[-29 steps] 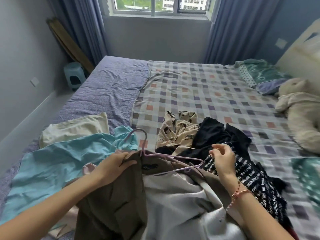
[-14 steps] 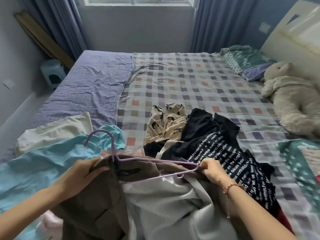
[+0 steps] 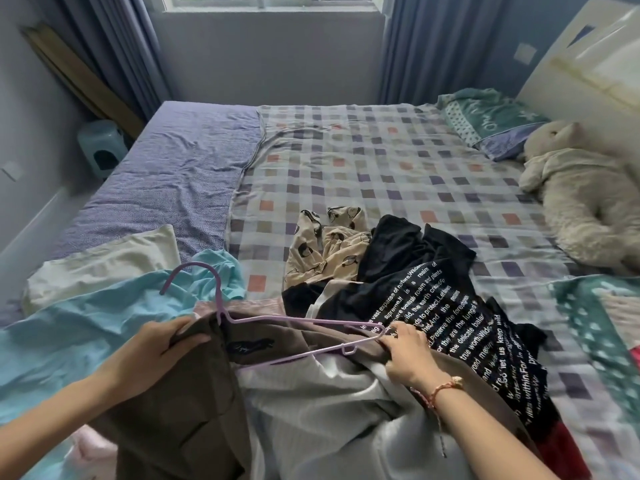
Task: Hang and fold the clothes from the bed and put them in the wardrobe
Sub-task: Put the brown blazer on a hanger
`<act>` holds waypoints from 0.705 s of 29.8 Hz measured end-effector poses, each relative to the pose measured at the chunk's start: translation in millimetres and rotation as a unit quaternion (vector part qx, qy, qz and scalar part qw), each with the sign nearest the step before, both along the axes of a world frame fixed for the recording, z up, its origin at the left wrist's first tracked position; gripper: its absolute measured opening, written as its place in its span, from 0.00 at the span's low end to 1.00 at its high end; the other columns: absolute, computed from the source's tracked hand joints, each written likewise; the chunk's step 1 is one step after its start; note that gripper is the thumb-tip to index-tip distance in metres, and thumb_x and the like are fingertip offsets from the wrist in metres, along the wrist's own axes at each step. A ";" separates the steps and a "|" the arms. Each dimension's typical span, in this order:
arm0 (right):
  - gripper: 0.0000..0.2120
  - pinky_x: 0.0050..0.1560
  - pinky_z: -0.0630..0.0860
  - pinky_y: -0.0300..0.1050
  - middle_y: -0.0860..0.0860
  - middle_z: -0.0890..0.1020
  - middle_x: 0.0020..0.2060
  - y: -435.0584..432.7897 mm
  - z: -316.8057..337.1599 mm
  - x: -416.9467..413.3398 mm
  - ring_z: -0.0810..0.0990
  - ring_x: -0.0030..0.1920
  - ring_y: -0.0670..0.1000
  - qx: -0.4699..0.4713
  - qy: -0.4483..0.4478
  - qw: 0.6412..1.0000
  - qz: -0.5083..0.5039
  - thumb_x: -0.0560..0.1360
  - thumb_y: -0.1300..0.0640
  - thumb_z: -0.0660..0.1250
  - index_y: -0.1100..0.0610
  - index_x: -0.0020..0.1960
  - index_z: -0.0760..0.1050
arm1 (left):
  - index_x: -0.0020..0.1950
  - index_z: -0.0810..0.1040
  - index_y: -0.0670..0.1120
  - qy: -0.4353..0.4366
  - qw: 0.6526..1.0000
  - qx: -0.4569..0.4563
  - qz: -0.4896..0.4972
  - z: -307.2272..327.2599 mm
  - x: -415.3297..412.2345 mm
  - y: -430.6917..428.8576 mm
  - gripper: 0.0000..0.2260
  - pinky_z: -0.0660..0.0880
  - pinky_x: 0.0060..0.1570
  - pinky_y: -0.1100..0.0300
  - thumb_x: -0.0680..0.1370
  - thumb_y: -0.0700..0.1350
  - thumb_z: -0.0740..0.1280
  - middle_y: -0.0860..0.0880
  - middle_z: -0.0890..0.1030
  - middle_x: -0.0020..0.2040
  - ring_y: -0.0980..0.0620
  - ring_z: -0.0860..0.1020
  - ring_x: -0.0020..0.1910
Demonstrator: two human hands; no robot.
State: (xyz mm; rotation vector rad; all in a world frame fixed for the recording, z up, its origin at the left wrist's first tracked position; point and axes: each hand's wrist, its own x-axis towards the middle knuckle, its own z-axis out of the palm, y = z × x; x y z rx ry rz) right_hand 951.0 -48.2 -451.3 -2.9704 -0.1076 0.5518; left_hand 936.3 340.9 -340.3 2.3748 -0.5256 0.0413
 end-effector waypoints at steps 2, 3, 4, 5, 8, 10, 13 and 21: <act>0.19 0.66 0.60 0.55 0.56 0.67 0.63 2.3 -6.4 -3.1 0.64 0.66 0.60 -0.016 0.015 1.000 -0.003 0.71 0.51 0.59 0.48 0.60 0.75 | 0.41 0.70 0.68 0.008 1.000 0.003 0.002 4.6 -0.8 -2.2 0.09 0.65 0.33 0.77 0.75 0.68 0.54 0.68 0.74 0.33 0.73 0.69 0.31; 0.14 0.57 0.67 0.59 0.55 0.73 0.55 4.2 -7.1 -2.8 0.72 0.59 0.62 0.006 -0.032 0.999 0.001 0.69 0.57 0.61 0.50 0.51 0.80 | 0.41 0.70 0.68 0.013 1.000 0.006 0.003 5.8 -0.6 -1.8 0.09 0.65 0.33 0.77 0.75 0.68 0.55 0.68 0.74 0.33 0.73 0.69 0.31; 0.11 0.46 0.72 0.58 0.54 0.76 0.44 1.8 -8.3 -2.3 0.78 0.48 0.62 0.032 -0.036 0.999 -0.013 0.65 0.61 0.63 0.51 0.41 0.82 | 0.41 0.70 0.68 0.017 1.000 0.007 0.005 5.9 -0.5 -1.4 0.09 0.65 0.33 0.77 0.74 0.68 0.55 0.68 0.74 0.33 0.72 0.69 0.31; 0.09 0.39 0.73 0.54 0.53 0.76 0.37 -3.6 -11.5 -0.2 0.79 0.40 0.61 0.053 -0.077 0.995 -0.029 0.62 0.61 0.63 0.52 0.35 0.82 | 0.42 0.71 0.67 0.021 1.000 0.006 0.009 5.1 0.1 0.2 0.10 0.66 0.33 0.75 0.74 0.69 0.55 0.67 0.74 0.33 0.72 0.70 0.31; 0.16 0.49 0.71 0.50 0.58 0.80 0.45 -13.4 9.9 16.3 0.78 0.49 0.60 0.165 -0.153 0.966 -0.127 0.71 0.61 0.55 0.58 0.48 0.82 | 0.43 0.73 0.67 0.029 0.999 0.005 0.027 2.1 5.0 0.5 0.13 0.67 0.35 0.74 0.73 0.71 0.55 0.67 0.76 0.35 0.73 0.71 0.33; 0.11 0.49 0.71 0.47 0.60 0.82 0.47 -23.1 35.1 33.5 0.79 0.49 0.59 0.217 -0.166 0.947 -0.167 0.76 0.64 0.59 0.62 0.51 0.80 | 0.41 0.73 0.68 0.026 0.999 0.025 0.029 2.7 9.3 -7.7 0.09 0.66 0.37 0.78 0.74 0.68 0.57 0.72 0.76 0.36 0.78 0.71 0.35; 0.06 0.42 0.69 0.46 0.56 0.82 0.36 -20.8 81.4 49.6 0.79 0.41 0.57 0.289 -0.207 0.922 -0.151 0.75 0.62 0.66 0.62 0.43 0.80 | 0.37 0.72 0.61 0.031 0.997 0.058 0.049 -1.4 17.6 -27.1 0.08 0.67 0.38 0.75 0.75 0.51 0.66 0.71 0.77 0.37 0.75 0.73 0.36; 0.14 0.32 0.68 0.33 0.42 0.76 0.29 57.0 150.2 -43.5 0.73 0.31 0.44 0.367 -0.298 0.880 0.043 0.76 0.48 0.64 0.55 0.38 0.76 | 0.45 0.81 0.51 0.042 0.988 0.061 0.136 12.5 36.2 -78.9 0.09 0.72 0.44 0.55 0.77 0.54 0.64 0.49 0.83 0.44 0.47 0.80 0.47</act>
